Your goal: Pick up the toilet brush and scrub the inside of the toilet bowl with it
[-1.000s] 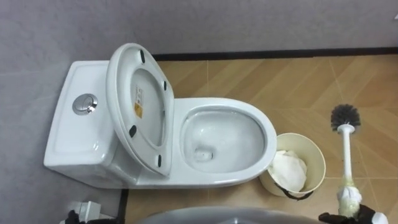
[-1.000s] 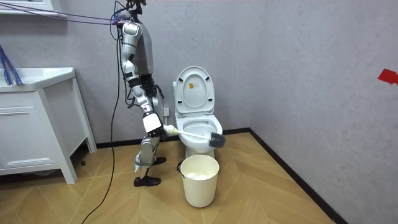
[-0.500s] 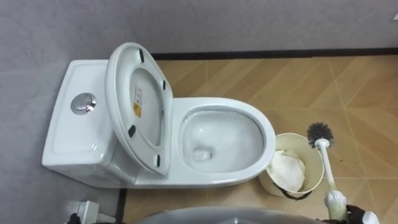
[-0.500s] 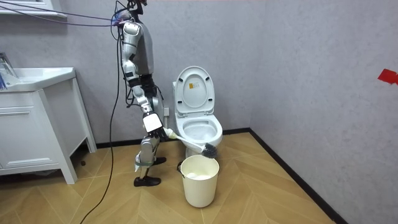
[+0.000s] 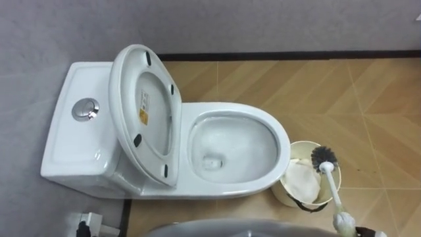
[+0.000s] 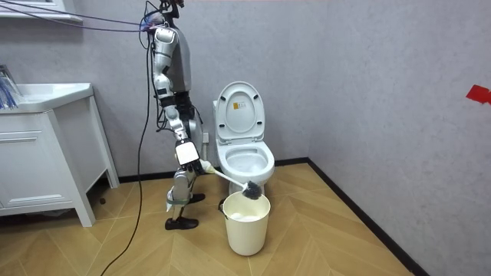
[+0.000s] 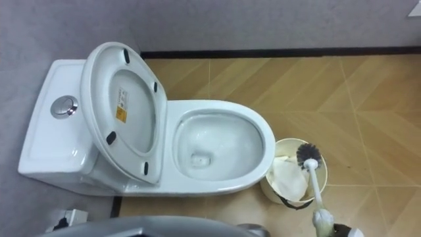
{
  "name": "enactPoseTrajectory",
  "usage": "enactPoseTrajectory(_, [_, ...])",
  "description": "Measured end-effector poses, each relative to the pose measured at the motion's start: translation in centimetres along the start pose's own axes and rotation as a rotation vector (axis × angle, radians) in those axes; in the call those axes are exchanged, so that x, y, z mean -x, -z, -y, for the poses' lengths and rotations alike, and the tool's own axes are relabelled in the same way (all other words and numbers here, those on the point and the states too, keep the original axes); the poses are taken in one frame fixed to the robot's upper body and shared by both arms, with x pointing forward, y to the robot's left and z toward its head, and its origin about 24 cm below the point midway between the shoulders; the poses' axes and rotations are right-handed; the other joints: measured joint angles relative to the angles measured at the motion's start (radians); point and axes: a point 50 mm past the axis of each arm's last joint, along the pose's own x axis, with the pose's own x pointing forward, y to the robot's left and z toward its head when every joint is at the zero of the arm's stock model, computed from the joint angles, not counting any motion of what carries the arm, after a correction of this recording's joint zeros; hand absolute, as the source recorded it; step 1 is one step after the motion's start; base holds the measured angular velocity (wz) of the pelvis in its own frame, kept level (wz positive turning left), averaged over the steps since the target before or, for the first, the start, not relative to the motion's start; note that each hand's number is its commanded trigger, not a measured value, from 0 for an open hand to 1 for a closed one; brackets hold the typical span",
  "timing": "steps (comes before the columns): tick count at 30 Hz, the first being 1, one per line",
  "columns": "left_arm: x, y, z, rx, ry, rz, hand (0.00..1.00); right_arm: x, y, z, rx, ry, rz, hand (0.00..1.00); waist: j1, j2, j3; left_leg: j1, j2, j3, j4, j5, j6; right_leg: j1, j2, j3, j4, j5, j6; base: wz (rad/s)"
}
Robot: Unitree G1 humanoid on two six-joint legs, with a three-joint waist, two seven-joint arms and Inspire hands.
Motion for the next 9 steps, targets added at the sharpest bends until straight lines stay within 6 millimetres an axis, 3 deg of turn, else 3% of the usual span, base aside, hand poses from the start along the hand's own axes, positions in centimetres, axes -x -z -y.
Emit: enactPoseTrajectory(9, [0.13, -0.35, 0.89, -0.168, 0.056, 0.041, 0.0, 0.02, 0.5, -1.02, 0.031, -0.136, -0.06, 0.0, -0.008, -0.015, 0.0012, 0.004, 0.0, 0.0, -0.001, 0.0, 0.0, 0.008, 0.0, 0.001, 0.005, 0.0, 0.0, 0.0])
